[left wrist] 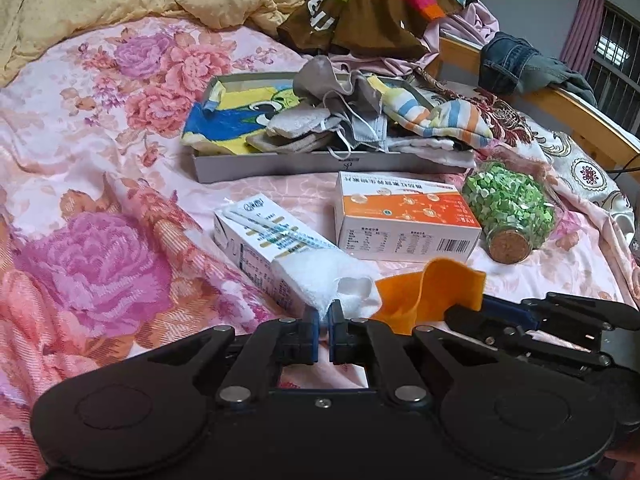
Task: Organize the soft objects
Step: 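Lift and carry the white tissue and orange band with both tools over the tray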
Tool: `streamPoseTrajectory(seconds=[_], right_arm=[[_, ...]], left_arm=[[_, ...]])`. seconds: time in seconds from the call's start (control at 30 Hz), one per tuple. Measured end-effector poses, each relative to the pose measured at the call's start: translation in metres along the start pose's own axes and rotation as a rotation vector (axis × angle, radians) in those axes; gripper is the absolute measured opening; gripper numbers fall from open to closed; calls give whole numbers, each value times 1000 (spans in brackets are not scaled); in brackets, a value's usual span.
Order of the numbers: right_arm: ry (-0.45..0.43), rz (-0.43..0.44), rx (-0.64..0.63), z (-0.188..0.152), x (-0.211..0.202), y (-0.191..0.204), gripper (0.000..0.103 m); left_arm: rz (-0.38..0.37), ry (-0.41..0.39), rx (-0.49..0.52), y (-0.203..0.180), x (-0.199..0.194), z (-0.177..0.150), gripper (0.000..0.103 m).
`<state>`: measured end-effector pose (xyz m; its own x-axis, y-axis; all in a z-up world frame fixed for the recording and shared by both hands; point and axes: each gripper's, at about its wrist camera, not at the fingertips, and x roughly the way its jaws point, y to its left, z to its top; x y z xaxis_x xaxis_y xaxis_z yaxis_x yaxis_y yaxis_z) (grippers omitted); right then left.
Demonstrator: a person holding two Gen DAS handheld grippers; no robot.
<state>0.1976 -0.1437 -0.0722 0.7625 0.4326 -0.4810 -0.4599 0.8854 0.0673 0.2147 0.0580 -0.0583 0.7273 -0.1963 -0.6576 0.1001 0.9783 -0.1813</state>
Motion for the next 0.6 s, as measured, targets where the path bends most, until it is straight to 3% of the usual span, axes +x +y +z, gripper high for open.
streamPoseTrajectory(seconds=[0.2, 0.6], right_arm=[[-51, -44, -11, 4, -16, -3, 15], [-96, -50, -58, 6, -31, 3, 15]], left_arm=[[14, -31, 3, 2, -15, 3, 4], [2, -88, 2, -3, -37, 8, 4]])
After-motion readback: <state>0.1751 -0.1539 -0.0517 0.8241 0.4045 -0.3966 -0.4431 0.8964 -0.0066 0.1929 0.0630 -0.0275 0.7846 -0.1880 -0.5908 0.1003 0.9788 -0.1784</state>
